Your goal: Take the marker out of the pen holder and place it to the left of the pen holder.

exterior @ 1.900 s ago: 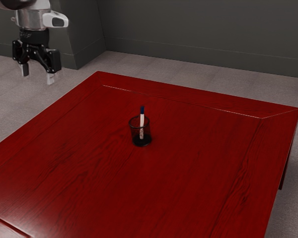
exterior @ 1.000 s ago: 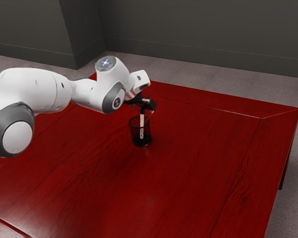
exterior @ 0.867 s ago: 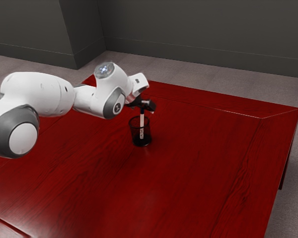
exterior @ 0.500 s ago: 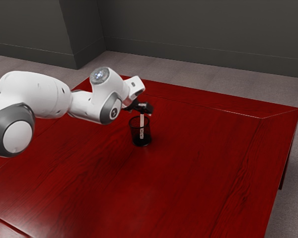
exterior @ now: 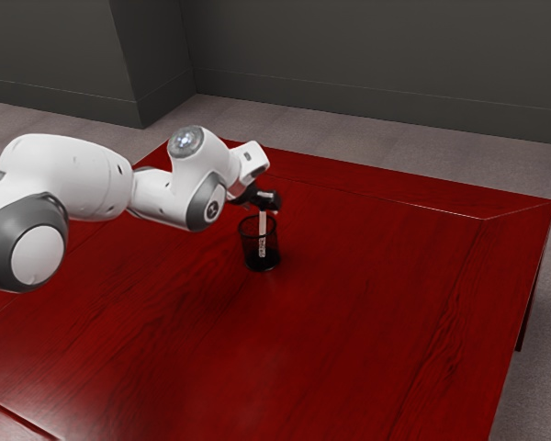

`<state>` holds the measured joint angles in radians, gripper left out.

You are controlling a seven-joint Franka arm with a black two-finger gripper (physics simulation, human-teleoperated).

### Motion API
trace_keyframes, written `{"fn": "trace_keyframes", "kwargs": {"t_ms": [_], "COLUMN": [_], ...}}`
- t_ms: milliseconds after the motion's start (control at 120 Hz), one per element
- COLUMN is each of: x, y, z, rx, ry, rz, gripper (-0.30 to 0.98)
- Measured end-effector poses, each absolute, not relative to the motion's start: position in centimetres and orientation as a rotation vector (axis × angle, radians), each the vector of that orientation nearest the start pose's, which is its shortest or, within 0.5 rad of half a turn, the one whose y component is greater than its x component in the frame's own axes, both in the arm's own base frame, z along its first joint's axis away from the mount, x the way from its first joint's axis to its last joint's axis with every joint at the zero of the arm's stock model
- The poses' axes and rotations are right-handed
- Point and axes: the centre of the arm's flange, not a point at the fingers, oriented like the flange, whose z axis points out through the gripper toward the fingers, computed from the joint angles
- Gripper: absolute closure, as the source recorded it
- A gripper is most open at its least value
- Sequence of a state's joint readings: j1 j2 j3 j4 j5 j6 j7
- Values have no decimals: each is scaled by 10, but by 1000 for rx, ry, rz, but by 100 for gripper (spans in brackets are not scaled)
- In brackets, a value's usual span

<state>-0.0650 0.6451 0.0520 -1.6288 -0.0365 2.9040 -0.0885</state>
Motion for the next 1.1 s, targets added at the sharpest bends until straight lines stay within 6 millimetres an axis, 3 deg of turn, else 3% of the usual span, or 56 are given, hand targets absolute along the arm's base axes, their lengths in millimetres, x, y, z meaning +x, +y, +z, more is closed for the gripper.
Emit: {"fn": "trace_keyframes", "kwargs": {"t_ms": [208, 425, 608, 867, 967, 1100], "x": [736, 735, 713, 694, 690, 701], "y": [-13, -13, -15, -2, 26, 77], "z": [319, 325, 358, 445, 457, 425], "rx": [-3000, -2996, -2984, -2888, -2858, -2847], "ry": [-115, -101, -89, -18, -31, -62], "rz": [-988, -996, -1007, -1094, -1052, -910], "gripper": [59, 72, 76, 78, 78, 78]}}
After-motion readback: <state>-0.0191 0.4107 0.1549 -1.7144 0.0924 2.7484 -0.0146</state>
